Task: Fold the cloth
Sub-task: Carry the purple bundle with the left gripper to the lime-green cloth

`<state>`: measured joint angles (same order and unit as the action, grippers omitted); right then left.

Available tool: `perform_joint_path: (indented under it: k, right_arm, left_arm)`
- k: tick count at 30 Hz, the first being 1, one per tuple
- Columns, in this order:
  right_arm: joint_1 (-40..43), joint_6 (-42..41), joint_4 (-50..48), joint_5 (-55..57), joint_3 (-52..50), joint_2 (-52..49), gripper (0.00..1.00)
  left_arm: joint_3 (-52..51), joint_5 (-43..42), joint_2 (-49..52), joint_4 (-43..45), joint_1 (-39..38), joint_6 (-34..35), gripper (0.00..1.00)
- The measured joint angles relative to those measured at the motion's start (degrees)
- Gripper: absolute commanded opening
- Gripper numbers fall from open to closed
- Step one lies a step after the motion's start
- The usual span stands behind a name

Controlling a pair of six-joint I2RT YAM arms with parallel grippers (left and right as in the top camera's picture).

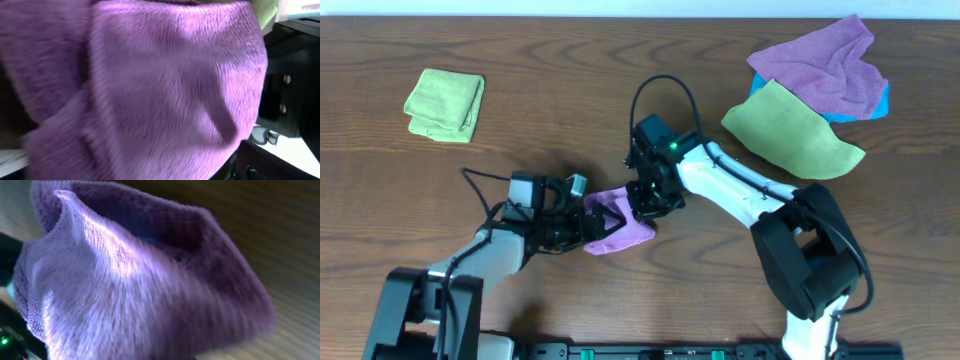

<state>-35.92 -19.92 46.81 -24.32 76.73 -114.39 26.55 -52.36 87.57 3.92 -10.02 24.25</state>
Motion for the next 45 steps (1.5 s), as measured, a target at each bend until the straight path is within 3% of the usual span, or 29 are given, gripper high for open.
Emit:
perform_joint_path:
  k: [1,2,3,6,9,16,22,30,37,45]
  right_arm:
    - [-0.09,0.02,0.00,-0.26,0.00,0.00,0.02]
    - [-0.09,0.00,-0.02,-0.48,0.00,0.00,0.01]
    - [-0.02,0.02,0.02,-0.57,0.00,0.00,0.02]
    - [0.57,0.00,0.11,-0.87,0.00,0.00,0.02]
    - [1.68,0.02,0.35,-1.20,0.00,0.00,0.02]
    - [4.61,0.28,1.84,-1.25,0.00,0.00,0.01]
    - [7.50,1.60,6.71,2.51,0.00,0.00,0.01]
    - [10.10,3.52,8.33,4.55,0.00,0.00,0.01]
    - [10.10,4.28,7.91,4.81,0.00,0.00,0.02]
    - [10.10,4.31,6.75,4.83,0.00,0.00,0.02]
  left_arm:
    - [0.15,0.20,0.39,0.00,-0.42,0.24,0.53]
    - [0.04,0.63,0.92,-0.31,-0.70,0.46,0.34]
    - [-0.15,1.20,1.38,-0.70,-0.83,0.42,0.29]
    - [-1.16,2.58,2.67,-1.31,-0.98,0.61,0.31]
    - [-1.18,3.19,2.67,-1.31,-0.98,1.09,0.06]
    - [-1.44,3.93,2.67,1.18,-1.03,1.70,0.06]
    - [-1.55,2.45,2.71,13.44,1.18,7.06,0.05]
    - [5.27,-2.62,1.88,29.97,15.72,21.33,0.06]
    - [14.05,0.35,0.70,30.84,33.92,31.15,0.06]
    - [16.06,8.44,3.45,31.52,42.05,33.81,0.06]
